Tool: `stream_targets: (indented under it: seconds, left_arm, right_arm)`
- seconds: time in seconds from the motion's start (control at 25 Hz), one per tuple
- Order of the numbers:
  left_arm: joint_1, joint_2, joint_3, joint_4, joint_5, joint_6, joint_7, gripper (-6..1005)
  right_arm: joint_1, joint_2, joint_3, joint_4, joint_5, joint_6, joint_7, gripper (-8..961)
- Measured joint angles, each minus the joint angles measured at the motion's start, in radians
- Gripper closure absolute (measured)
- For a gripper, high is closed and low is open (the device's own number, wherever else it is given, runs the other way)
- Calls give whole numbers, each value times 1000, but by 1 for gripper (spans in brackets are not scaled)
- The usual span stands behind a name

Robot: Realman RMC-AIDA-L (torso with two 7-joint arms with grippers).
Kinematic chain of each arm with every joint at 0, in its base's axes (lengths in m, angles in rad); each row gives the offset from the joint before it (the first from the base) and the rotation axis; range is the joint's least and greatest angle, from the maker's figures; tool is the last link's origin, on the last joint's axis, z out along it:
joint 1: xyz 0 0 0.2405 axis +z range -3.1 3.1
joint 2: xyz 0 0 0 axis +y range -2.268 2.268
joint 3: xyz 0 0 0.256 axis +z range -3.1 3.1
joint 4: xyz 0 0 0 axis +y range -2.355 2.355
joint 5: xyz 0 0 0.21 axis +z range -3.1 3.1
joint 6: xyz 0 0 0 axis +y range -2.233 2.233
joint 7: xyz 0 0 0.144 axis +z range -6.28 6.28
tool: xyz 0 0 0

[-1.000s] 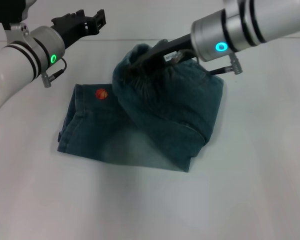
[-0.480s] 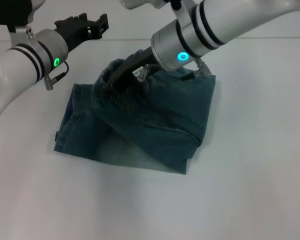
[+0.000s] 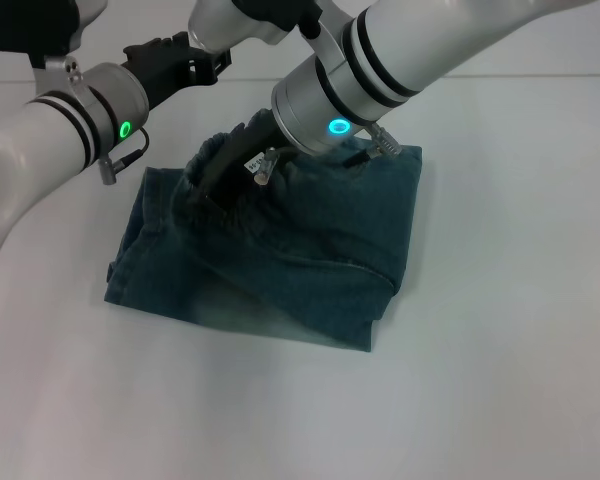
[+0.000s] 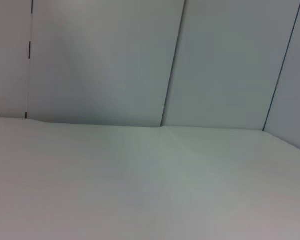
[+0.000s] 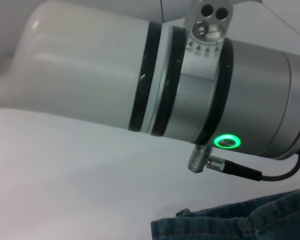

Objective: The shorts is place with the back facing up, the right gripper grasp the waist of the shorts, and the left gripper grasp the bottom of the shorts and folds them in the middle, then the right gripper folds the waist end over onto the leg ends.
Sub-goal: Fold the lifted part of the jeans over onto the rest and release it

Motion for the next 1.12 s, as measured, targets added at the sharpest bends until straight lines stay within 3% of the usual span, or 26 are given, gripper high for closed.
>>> stream_targets:
  seconds: [0.44,0.88,1.12]
  left_arm:
    - [-6,0,16,-11,1,0,-2,464]
    - [-6,0,37,-21,0,1,-6,440]
    - [-7,0,39,-25,-1,1,-6,416]
  right_arm:
    - [-15,-8,-22,-3,-10,-11,-21,839]
    - [-21,-9,-41,-25,-26,36,-61,398]
    - [-40,-6,-43,-76,-24,42,-76,219]
